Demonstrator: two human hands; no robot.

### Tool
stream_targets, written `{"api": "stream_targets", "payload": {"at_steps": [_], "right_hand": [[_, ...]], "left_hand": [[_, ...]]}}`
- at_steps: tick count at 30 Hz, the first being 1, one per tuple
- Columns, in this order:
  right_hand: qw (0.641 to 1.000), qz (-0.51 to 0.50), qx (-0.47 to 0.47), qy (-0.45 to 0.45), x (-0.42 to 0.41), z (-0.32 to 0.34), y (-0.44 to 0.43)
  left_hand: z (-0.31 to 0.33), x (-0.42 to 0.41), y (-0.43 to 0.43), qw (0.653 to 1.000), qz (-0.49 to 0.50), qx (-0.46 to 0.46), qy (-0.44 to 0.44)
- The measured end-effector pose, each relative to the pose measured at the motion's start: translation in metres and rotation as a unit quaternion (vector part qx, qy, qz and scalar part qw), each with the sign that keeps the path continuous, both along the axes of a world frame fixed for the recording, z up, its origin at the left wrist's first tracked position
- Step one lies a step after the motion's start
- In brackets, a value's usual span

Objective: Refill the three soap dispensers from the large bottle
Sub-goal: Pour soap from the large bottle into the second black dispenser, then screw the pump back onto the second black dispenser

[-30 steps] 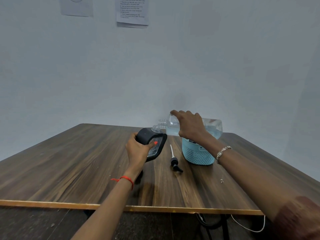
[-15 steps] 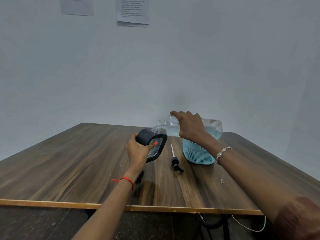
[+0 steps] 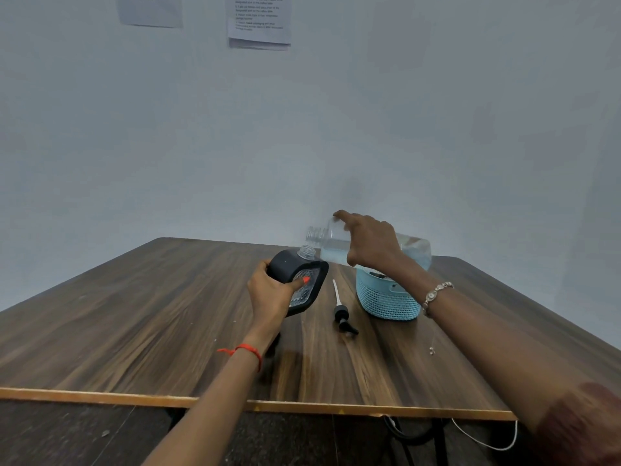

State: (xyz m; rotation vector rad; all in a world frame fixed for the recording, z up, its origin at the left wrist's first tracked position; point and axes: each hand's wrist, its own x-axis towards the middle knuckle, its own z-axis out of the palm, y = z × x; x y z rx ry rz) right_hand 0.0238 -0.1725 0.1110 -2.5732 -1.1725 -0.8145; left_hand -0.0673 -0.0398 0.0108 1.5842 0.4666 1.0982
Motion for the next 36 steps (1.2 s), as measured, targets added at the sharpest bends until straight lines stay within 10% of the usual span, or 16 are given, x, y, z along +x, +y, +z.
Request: {"api": "stream_targets", "payload": {"at_steps": [8,18,36], "right_hand": [[0.976,0.074,0.155,0.137,0.010,0.012,0.005],[0.825,0.182,0.380,0.376,0.028,-0.004,0.023],[0.750,0.197,0.377,0.507,0.093,-0.087,0.069]], "left_hand": [[0.002,-0.002,0.008,0.998,-0.023,-0.049,-0.026],[-0.001,-0.003,0.047,0.996,0.016,-0.080,-0.039],[-0.013,0.004,0.086,0.990,0.008,-0.117,-0.075]]}}
